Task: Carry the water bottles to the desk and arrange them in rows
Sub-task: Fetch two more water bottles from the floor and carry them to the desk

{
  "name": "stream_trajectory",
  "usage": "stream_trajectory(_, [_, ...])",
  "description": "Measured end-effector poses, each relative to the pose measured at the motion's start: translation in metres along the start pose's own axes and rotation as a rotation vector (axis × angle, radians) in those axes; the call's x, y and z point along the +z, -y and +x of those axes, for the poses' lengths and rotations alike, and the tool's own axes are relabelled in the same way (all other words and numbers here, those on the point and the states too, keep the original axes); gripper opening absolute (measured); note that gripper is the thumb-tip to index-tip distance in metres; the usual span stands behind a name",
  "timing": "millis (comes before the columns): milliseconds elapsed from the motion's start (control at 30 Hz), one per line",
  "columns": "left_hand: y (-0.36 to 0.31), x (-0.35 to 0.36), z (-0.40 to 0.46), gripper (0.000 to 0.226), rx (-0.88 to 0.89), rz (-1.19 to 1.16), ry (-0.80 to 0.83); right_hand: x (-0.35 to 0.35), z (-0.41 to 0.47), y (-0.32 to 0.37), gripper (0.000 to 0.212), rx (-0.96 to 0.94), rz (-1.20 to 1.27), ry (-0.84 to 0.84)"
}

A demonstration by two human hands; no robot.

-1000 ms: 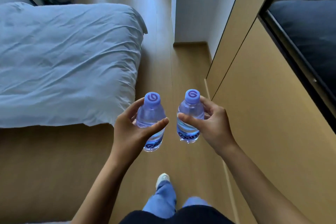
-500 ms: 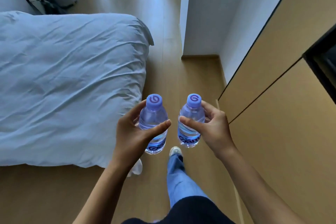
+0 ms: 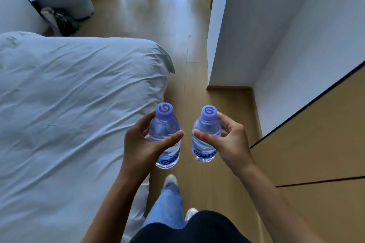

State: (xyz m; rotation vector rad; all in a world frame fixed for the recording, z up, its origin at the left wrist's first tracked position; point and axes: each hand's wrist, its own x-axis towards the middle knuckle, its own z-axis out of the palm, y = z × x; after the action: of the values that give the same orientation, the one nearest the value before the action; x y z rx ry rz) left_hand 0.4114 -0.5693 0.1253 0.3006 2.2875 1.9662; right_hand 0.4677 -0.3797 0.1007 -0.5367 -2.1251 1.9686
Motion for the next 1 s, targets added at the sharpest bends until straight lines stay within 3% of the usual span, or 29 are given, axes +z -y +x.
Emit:
stream_trajectory(333, [0.028,0.009,0.243,0.048,-0.004,0.013,0.084,0.034,0.221,0.016,0.07,0.031,-0.01,-0.072])
stream_trajectory(533, [0.024,0.01,0.376,0.05,0.025,0.044,0.166,0.058,0.342,0.041,0.062,0.032,0.025,-0.103])
stream_trajectory(700, [0.028,0.019,0.471,0.048,0.024,0.051,0.167,0.067,0.434,0.049,0.068,0.035,0.03,-0.104])
stream_trajectory(1000, [0.039,0.067,0.659,0.051,0.028,0.107,0.113,0.054,0.641,0.054,0.061,0.027,0.04,-0.055])
